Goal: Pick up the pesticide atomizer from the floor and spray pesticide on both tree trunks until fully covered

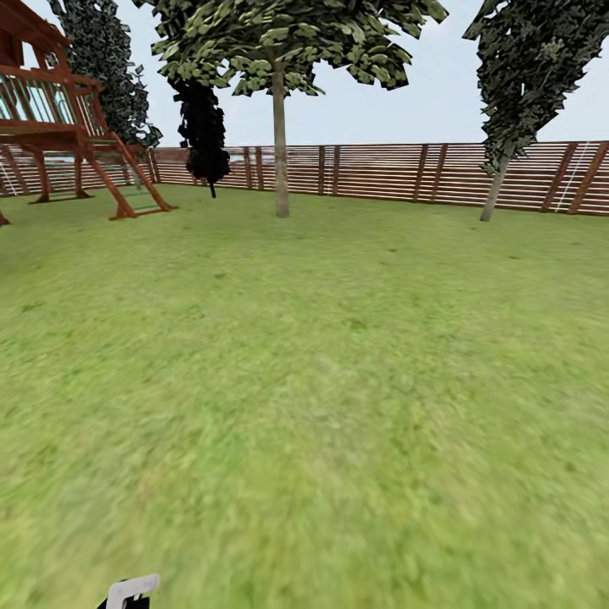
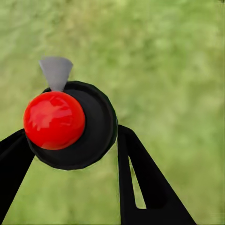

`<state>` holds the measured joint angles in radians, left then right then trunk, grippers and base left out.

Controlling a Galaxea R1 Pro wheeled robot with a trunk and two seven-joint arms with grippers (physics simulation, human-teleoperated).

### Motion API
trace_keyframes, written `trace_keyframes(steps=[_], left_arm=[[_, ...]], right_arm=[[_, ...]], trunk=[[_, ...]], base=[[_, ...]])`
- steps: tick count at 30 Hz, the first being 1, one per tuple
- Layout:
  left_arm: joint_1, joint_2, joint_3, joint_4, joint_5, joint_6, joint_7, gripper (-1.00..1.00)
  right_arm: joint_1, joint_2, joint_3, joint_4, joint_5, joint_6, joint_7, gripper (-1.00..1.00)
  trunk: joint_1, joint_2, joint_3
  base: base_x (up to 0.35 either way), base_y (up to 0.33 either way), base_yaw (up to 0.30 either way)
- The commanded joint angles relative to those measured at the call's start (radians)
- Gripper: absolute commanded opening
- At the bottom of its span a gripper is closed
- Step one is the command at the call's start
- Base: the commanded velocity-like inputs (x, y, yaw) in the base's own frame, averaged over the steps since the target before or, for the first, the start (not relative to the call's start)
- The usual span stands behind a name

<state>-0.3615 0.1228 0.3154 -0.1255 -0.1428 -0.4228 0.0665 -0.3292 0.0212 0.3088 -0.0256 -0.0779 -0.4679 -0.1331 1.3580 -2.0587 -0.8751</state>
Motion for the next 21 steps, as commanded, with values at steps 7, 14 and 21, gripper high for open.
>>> trace_keyframes(steps=[7, 14, 21], left_arm=[[-0.001, 0.000, 0.004, 0.001, -0.011, -0.004, 0.006, -1.00], [-0.001, 0.000, 0.004, 0.001, -0.011, -0.004, 0.006, -1.00], [-0.001, 0.000, 0.004, 0.001, -0.011, -0.004, 0.006, -1.00]], right_arm=[[-0.001, 0.000, 0.009, 0.001, -0.008, -0.003, -0.003, 1.00], [-0.001, 0.000, 0.009, 0.001, -0.008, -0.003, -0.003, 1.00], [-0.001, 0.000, 0.009, 0.001, -0.008, -0.003, -0.003, 1.00]], trunk=[[0.000, 0.000, -0.001], [0.000, 0.000, -0.001], [0.000, 0.000, -0.001]], base=[[0.339, 0.000, 0.000], [0.340, 0.000, 0.000], [0.340, 0.000, 0.000]])
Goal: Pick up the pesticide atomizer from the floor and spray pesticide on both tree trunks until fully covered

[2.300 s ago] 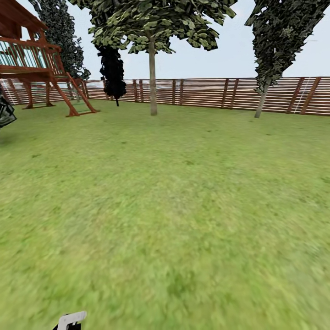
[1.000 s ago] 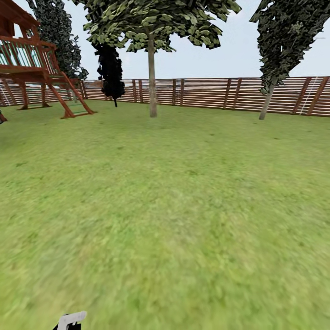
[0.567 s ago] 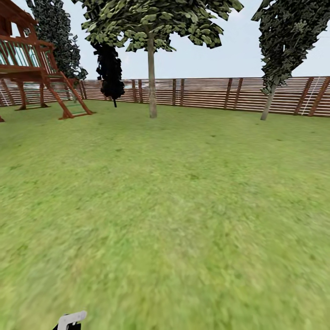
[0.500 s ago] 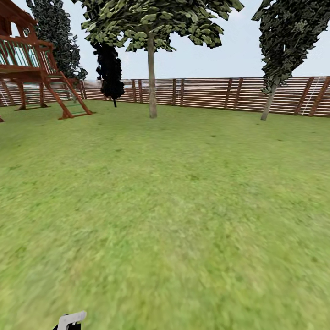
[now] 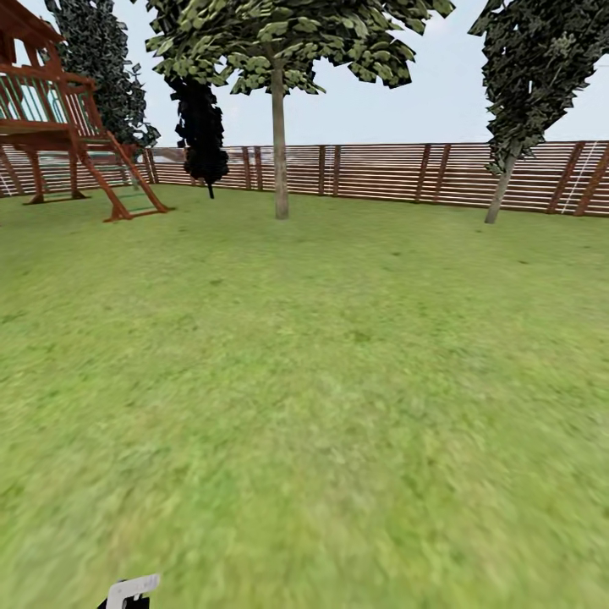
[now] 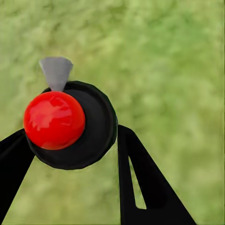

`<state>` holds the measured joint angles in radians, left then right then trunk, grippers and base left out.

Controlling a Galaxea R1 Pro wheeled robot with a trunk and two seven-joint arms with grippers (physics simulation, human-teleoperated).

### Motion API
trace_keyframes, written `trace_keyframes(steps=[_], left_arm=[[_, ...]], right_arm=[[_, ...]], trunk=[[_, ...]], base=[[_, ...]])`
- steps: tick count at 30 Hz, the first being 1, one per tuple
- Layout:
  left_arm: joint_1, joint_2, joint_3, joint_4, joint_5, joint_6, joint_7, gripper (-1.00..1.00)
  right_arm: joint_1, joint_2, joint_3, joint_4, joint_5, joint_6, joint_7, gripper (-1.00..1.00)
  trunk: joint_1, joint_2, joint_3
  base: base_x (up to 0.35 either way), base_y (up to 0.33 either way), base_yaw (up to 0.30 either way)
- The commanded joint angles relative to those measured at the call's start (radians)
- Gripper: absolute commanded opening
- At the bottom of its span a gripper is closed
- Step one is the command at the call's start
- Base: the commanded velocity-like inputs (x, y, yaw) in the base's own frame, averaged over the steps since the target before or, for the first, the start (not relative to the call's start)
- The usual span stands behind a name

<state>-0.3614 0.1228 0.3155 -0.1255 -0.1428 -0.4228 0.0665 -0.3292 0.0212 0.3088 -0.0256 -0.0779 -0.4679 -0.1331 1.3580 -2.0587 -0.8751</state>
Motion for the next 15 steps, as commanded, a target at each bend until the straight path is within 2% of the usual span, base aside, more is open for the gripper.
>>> trace_keyframes(steps=[1, 15], left_arm=[[-0.001, 0.000, 0.004, 0.001, -0.011, -0.004, 0.006, -1.00], [-0.001, 0.000, 0.004, 0.001, -0.011, -0.004, 0.006, -1.00]], right_arm=[[-0.001, 0.000, 0.009, 0.001, -0.008, -0.003, -0.003, 1.00], [-0.001, 0.000, 0.009, 0.001, -0.008, -0.003, -0.003, 1.00]], trunk=[[0.000, 0.000, -0.001], [0.000, 0.000, -0.001]], base=[[0.339, 0.000, 0.000], [0.339, 0.000, 0.000]])
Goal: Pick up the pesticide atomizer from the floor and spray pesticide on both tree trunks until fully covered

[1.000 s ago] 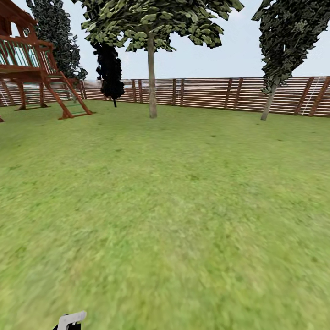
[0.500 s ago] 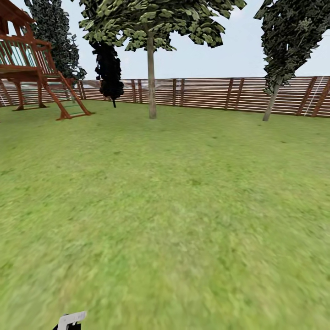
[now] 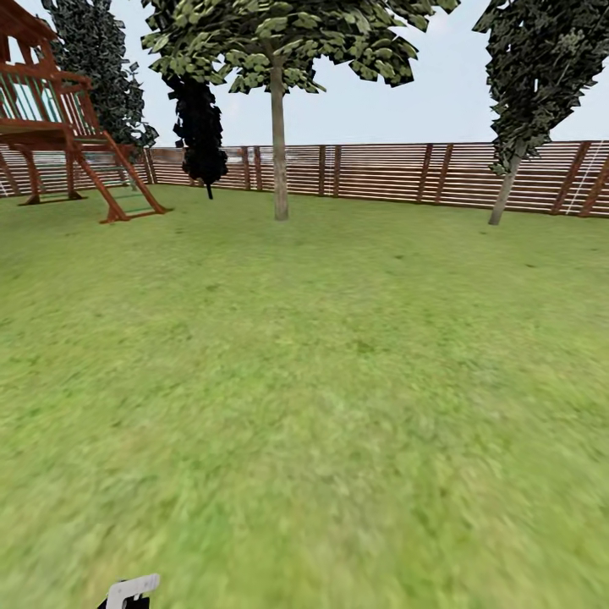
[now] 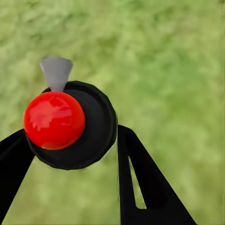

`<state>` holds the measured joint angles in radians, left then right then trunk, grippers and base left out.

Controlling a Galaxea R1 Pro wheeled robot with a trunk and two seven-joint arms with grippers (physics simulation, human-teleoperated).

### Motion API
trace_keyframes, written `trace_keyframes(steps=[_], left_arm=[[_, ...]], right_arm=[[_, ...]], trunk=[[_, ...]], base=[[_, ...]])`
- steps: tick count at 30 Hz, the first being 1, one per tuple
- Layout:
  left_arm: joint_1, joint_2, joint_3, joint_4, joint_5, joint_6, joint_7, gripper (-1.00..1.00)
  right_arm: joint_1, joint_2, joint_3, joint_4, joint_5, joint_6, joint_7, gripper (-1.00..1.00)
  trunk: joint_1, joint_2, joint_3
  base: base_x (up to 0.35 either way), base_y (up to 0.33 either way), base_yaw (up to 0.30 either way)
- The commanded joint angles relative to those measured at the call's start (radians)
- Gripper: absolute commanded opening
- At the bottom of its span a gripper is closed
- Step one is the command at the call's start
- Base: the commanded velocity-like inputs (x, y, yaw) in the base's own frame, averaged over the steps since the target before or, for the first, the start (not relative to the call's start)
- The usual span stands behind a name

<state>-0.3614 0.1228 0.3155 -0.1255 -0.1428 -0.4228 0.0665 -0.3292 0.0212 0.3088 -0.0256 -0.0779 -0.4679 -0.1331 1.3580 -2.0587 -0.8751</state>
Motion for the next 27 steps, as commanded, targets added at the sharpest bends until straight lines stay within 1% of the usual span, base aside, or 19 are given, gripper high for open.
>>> trace_keyframes(steps=[1, 27], left_arm=[[-0.001, 0.000, 0.004, 0.001, -0.011, -0.004, 0.006, -1.00], [-0.001, 0.000, 0.004, 0.001, -0.011, -0.004, 0.006, -1.00]], right_arm=[[-0.001, 0.000, 0.009, 0.001, -0.008, -0.003, -0.003, 1.00], [-0.001, 0.000, 0.009, 0.001, -0.008, -0.003, -0.003, 1.00]], trunk=[[0.000, 0.000, -0.001], [0.000, 0.000, -0.001]], base=[[0.340, 0.000, 0.000], [0.340, 0.000, 0.000]])
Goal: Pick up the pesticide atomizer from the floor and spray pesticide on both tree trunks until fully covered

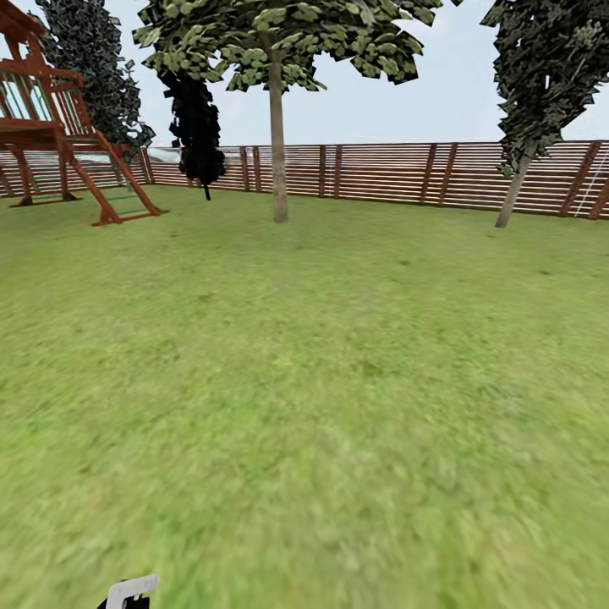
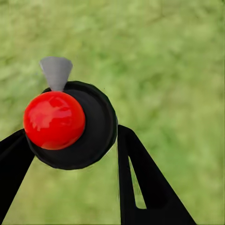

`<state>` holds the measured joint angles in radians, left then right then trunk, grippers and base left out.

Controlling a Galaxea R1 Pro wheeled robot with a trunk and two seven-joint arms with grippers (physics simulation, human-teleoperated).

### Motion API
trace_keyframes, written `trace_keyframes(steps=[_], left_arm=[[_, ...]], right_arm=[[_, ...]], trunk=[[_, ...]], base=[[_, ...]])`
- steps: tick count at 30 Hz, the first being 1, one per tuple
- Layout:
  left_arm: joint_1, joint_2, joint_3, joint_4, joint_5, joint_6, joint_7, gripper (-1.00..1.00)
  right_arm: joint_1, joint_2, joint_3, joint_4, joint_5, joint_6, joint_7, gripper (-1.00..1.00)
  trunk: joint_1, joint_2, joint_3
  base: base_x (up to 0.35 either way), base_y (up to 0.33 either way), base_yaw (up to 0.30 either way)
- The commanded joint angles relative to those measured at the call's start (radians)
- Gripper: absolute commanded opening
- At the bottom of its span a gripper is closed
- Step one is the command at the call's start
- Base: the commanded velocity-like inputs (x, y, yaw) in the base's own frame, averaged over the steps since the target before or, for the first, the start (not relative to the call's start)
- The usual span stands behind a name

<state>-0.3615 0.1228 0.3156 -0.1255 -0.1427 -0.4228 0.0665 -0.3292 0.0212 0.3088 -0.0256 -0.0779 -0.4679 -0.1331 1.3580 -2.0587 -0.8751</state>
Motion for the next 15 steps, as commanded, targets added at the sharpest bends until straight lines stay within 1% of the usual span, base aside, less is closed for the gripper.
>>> trace_keyframes(steps=[1, 15], left_arm=[[-0.001, 0.000, 0.003, 0.001, -0.011, -0.004, 0.006, -1.00], [-0.001, 0.000, 0.003, 0.001, -0.011, -0.004, 0.006, -1.00]], right_arm=[[-0.001, 0.000, 0.009, 0.001, -0.008, -0.003, -0.003, 1.00], [-0.001, 0.000, 0.009, 0.001, -0.008, -0.003, -0.003, 1.00]], trunk=[[0.000, 0.000, -0.001], [0.000, 0.000, -0.001]], base=[[0.339, 0.000, 0.000], [0.340, 0.000, 0.000]])
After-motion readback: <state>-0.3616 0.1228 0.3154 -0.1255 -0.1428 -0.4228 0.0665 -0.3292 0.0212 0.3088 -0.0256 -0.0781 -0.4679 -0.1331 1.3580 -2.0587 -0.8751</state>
